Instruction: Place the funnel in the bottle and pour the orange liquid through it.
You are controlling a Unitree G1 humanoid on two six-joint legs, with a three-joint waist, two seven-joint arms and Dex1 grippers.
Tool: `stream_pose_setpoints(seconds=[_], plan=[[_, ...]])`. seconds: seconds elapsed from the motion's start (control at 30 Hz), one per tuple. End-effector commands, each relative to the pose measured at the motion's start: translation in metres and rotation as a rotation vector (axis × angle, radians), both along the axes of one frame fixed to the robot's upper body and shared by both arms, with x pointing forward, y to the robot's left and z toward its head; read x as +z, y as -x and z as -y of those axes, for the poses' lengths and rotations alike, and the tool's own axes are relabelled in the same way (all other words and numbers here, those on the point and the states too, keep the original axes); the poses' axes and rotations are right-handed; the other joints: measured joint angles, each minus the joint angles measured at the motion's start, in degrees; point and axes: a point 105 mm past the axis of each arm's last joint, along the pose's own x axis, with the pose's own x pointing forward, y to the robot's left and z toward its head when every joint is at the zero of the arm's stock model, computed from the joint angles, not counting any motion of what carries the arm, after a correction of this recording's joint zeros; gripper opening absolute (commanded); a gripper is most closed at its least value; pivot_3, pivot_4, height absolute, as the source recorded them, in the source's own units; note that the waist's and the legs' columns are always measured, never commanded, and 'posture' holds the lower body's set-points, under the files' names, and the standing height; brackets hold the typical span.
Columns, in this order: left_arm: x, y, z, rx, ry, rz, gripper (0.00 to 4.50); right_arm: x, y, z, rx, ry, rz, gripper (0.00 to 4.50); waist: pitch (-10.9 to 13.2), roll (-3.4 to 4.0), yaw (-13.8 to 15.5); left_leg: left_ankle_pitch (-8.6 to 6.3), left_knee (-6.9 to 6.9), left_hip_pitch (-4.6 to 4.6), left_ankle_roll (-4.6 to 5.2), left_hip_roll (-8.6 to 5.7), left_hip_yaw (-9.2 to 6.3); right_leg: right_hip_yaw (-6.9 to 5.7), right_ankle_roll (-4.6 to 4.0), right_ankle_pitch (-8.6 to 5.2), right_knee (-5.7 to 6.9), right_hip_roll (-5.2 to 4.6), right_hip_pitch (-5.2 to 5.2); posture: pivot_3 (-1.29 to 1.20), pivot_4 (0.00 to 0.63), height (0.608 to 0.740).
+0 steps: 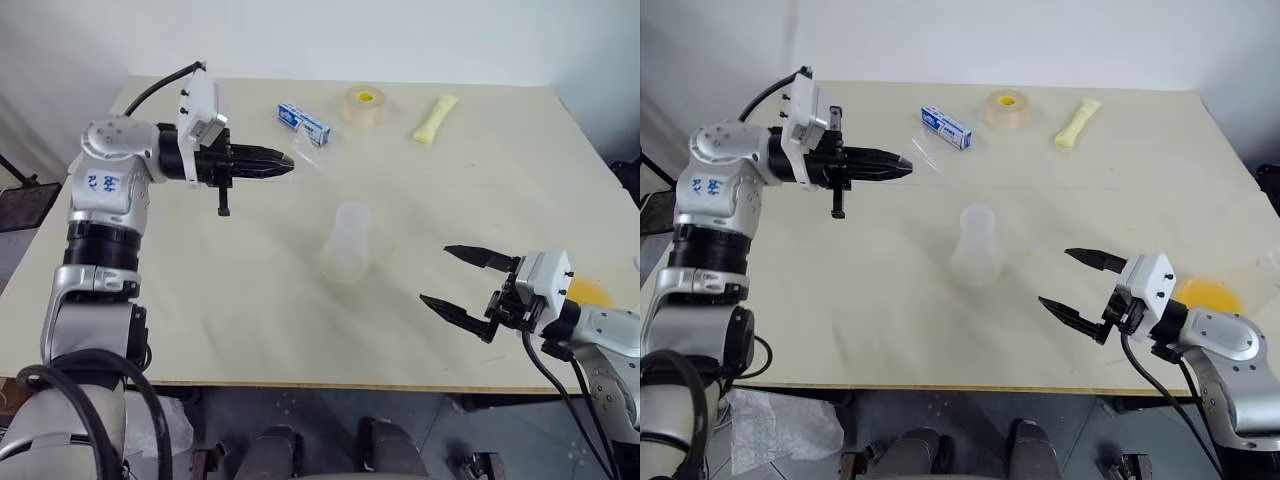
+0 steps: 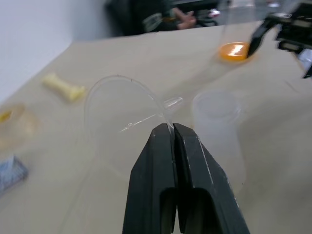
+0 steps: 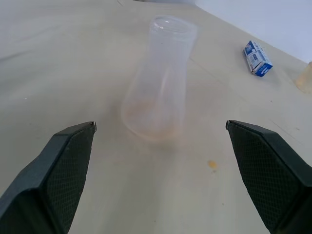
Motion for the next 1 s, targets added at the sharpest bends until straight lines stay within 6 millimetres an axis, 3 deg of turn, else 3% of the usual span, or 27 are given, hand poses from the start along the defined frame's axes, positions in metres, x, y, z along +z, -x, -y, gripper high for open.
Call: stream_pose_setpoints(seconds=[0.03, 0.23, 0.67, 1.0], plan=[[0.009, 0.004, 0.009, -0.083, -0.054, 0.064, 0.04, 0.012, 0.008, -0.003, 0.003, -0.02, 0.044, 4.5, 0.0, -0.01, 0.0, 0.01, 0.01, -0.01, 0.01, 0.0, 0.0, 0.0, 0.0, 0.0, 0.0, -0.01, 0.0, 0.0, 0.15, 0.74], [0.01, 0.006, 0.022, -0.18, -0.145, 0.105, 0.04, 0.018, 0.019, -0.008, 0.032, -0.063, 0.027, 4.5, 0.0, -0.05, 0.1, 0.01, 0.1, -0.11, 0.04, 0.0, -0.05, -0.09, 0.02, 0.01, 0.0, 0.0, 0.0, 0.0, 0.15, 0.74], [0.001, 0.003, 0.038, -0.248, -0.359, 0.214, 0.04, 0.044, 0.023, -0.017, 0.034, -0.149, 0.113, 4.5, 0.0, -0.07, 0.1, -0.01, 0.34, -0.42, 0.09, 0.0, -0.2, -0.21, 0.05, 0.02, 0.0, -0.01, -0.11, 0.0, 0.15, 0.74], [-0.002, 0.001, 0.044, -0.278, -0.48, 0.288, 0.04, 0.046, 0.02, -0.019, 0.02, -0.146, 0.133, 4.5, 0.1, -0.07, 0.1, 0.02, 0.4, -0.78, 0.16, -0.11, -0.15, -0.2, 0.09, 0.05, 0.14, -0.07, -0.52, 0.0, 0.15, 0.74]])
